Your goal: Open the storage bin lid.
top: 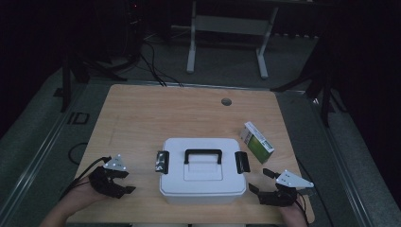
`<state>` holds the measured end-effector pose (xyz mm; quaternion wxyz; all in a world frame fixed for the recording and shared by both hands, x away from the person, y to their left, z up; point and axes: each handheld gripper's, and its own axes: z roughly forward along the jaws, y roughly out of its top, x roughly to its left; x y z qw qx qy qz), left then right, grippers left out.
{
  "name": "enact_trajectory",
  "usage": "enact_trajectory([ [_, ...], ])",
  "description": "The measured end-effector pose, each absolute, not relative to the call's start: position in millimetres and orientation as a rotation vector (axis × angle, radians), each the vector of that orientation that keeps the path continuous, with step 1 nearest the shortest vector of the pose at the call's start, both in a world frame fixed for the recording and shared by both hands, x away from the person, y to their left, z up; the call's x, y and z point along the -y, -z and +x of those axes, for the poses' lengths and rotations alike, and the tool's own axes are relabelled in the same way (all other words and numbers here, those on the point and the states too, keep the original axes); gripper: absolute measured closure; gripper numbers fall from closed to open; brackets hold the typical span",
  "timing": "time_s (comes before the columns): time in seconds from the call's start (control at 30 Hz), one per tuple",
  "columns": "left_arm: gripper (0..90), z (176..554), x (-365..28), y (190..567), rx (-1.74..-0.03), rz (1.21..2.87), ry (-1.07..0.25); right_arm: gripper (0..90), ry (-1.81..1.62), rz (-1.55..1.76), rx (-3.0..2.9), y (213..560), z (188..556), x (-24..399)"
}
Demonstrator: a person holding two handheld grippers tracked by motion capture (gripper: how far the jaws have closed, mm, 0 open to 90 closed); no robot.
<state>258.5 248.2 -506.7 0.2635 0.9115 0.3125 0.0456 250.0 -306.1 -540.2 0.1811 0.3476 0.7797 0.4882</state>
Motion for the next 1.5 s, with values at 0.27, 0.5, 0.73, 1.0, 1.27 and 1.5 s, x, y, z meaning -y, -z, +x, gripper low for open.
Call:
enact_trajectory([
  [0.27,35.8,263.3,-245.7,497.4,-0.826,2.531,-0.094,13.7,-1.387,0.982,-2.204,540.4,249.7,306.6],
  [0.5,35.9,265.7,-245.3,483.1,-0.793,2.571,-0.060,13.6,-1.398,0.987,-2.201,540.6,249.6,307.0],
  [0.73,35.9,266.4,-243.2,469.2,-0.767,2.632,-0.034,13.7,-1.403,0.993,-2.198,541.1,249.3,306.8],
  [1.0,35.9,268.3,-238.0,450.3,-0.736,2.698,-0.026,13.6,-1.406,0.990,-2.197,541.1,249.3,306.7],
  [1.27,35.9,270.6,-231.2,430.0,-0.695,2.718,-0.017,13.6,-1.415,0.995,-2.197,541.4,249.2,306.9],
  [1.5,35.9,272.8,-223.1,410.5,-0.642,2.722,-0.016,13.6,-1.412,0.988,-2.206,541.9,249.3,306.1],
])
